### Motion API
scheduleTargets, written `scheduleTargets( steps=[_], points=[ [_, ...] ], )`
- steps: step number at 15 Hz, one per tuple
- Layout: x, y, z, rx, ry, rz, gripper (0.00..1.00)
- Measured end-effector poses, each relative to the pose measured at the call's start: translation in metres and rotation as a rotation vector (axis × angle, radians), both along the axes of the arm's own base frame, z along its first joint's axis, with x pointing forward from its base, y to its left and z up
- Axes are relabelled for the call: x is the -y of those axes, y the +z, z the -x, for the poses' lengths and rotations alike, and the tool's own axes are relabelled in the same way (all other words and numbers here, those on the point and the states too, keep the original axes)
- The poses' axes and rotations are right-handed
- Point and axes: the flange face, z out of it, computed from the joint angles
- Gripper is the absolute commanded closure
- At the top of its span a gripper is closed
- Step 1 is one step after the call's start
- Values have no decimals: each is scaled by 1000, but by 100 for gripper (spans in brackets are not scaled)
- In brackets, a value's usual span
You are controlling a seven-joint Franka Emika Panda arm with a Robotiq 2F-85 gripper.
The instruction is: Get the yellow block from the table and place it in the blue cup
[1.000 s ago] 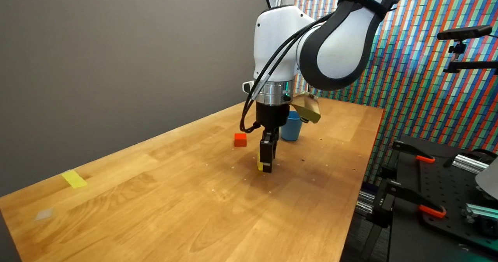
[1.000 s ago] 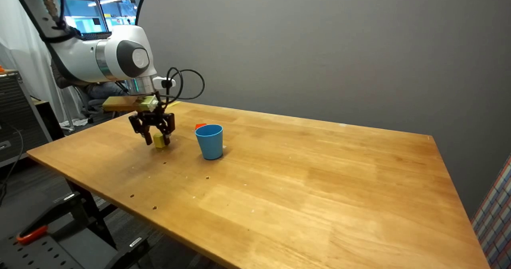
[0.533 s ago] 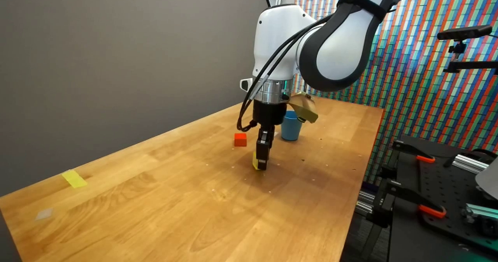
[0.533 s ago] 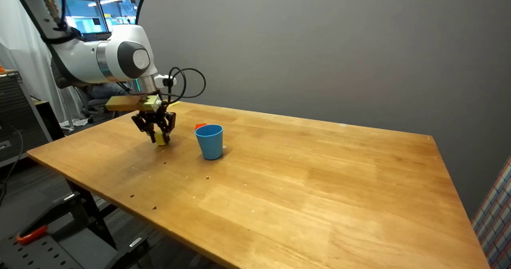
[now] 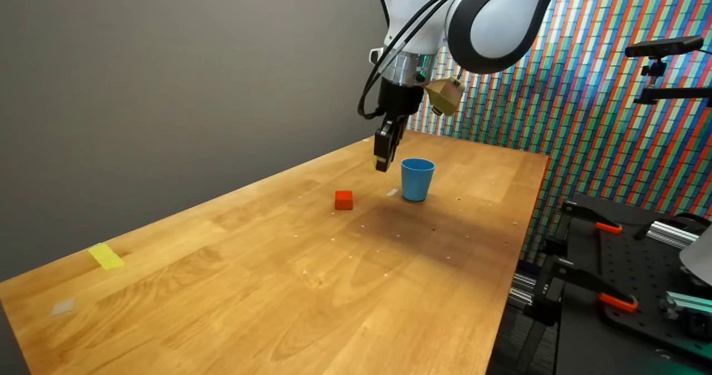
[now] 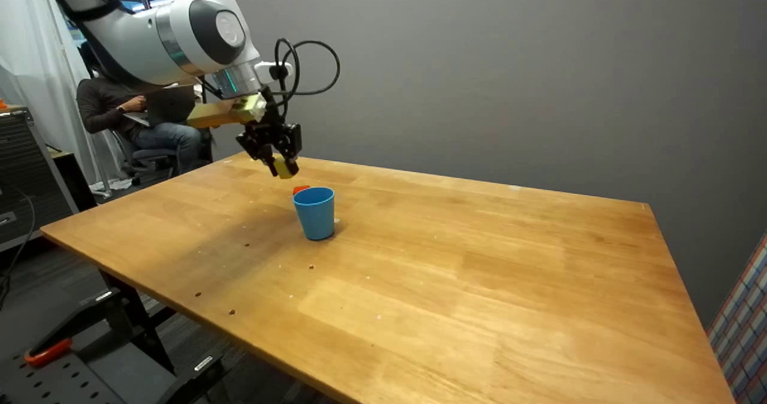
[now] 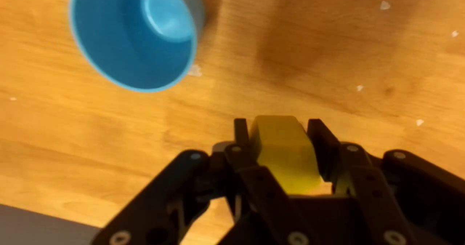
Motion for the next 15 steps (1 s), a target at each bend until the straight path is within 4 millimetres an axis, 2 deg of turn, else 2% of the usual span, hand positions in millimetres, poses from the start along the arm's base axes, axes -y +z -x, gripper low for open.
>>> scheduleTargets(
  steps=[3,5,8,10,11,12,13,15],
  points=[
    [34,26,8,52,-95,51,81],
    [54,32,14,65,-158,81,81],
    [71,28,23,39,-213,97,81],
    [74,21,29,20,-227,94,81],
    [74,18,31,11,-233,89,77],
    [73,16,33,4,-235,87,31],
    [72,14,34,-1,-235,84,29],
    [68,11,35,-8,-232,76,14]
  ],
)
